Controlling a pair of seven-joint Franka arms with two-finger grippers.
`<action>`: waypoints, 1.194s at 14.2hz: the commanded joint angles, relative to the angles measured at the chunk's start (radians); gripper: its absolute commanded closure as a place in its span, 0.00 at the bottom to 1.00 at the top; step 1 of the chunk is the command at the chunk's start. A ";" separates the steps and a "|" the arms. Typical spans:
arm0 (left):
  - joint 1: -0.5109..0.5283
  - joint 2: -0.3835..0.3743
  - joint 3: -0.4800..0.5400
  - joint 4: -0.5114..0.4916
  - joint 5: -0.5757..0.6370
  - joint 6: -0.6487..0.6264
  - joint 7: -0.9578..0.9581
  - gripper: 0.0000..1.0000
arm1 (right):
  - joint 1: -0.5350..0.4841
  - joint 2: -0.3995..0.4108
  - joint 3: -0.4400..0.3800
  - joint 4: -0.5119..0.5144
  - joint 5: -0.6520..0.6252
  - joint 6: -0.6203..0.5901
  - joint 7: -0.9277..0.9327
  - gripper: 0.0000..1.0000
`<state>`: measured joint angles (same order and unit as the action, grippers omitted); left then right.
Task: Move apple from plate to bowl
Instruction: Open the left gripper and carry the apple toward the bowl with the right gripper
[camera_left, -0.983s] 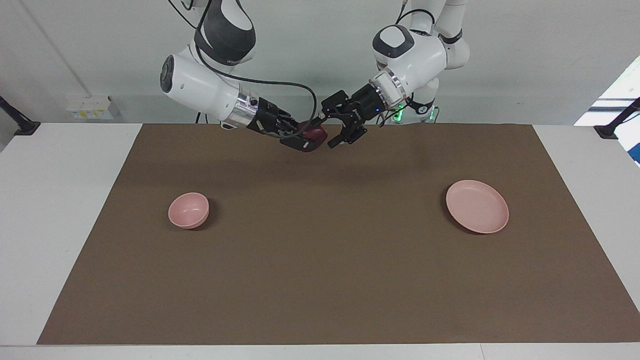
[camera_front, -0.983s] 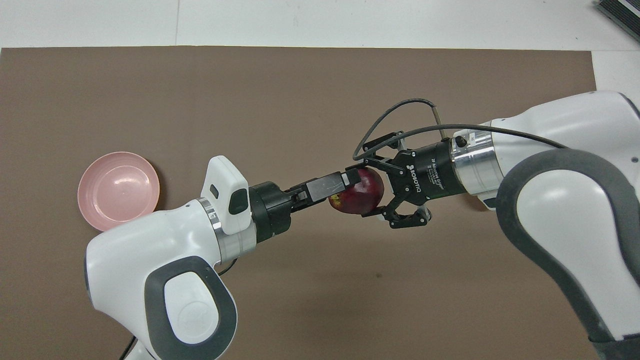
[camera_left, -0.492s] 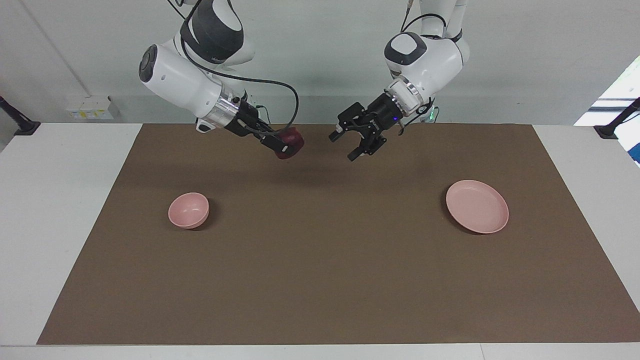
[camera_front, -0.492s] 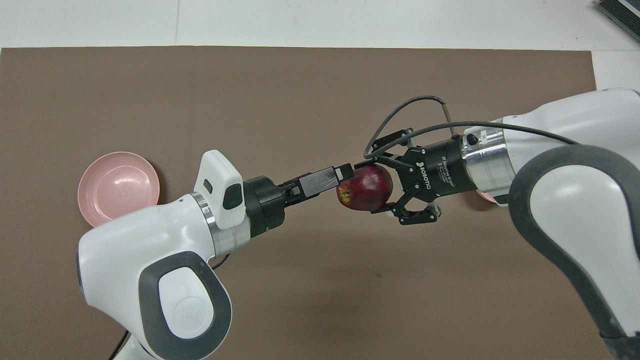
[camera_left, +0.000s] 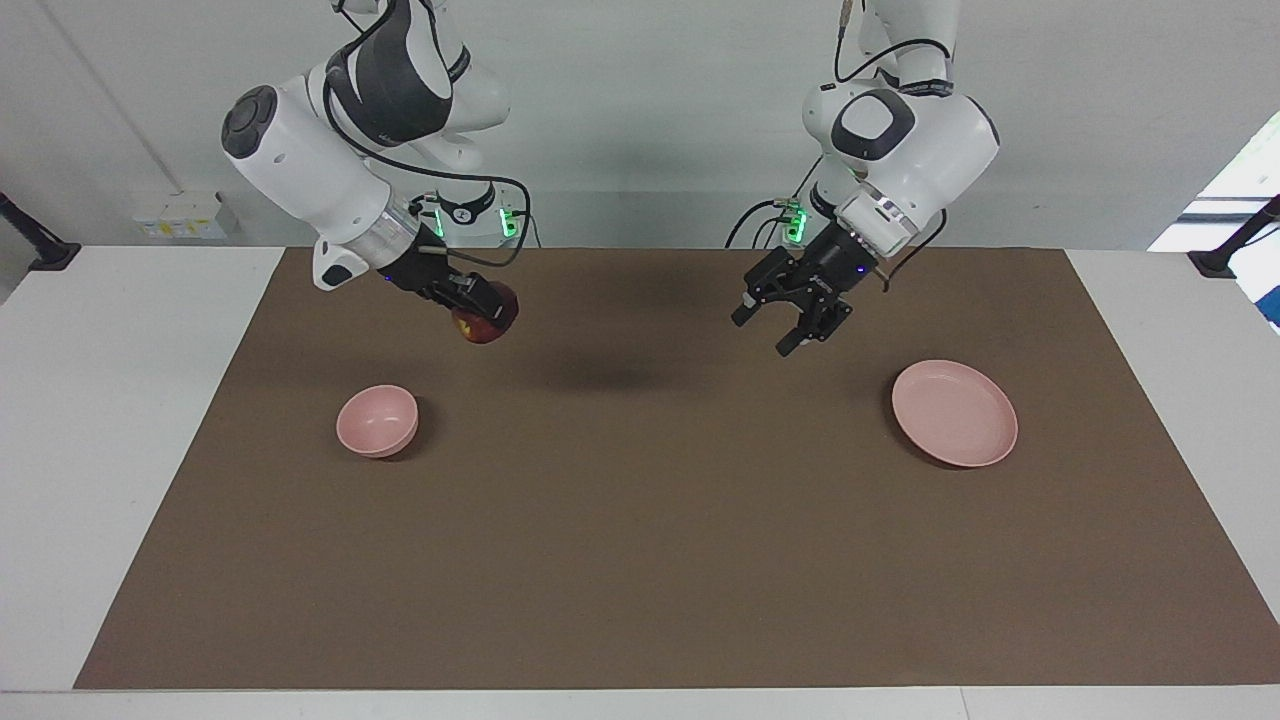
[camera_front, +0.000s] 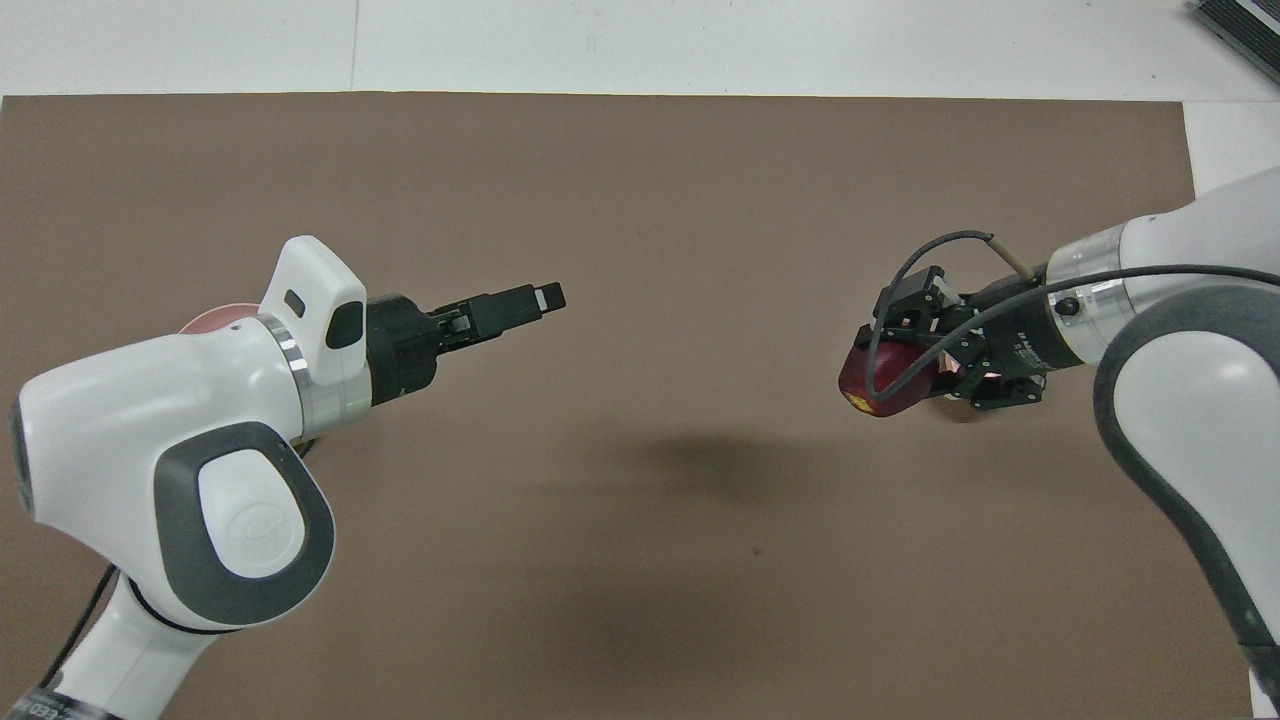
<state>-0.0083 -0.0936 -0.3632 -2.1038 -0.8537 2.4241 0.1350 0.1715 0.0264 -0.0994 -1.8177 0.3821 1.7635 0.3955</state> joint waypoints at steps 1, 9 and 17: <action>0.001 0.006 0.055 0.005 0.247 -0.080 -0.070 0.00 | -0.062 0.026 0.007 -0.020 -0.092 0.028 -0.240 1.00; -0.004 0.113 0.196 0.285 0.772 -0.474 -0.086 0.00 | -0.135 0.157 0.006 -0.019 -0.272 0.241 -0.547 1.00; -0.090 0.123 0.329 0.635 0.884 -0.913 -0.078 0.00 | -0.179 0.225 0.006 -0.038 -0.273 0.310 -0.632 1.00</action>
<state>-0.0414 0.0087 -0.0885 -1.5641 0.0047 1.6190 0.0621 0.0085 0.2447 -0.1019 -1.8428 0.1294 2.0494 -0.2105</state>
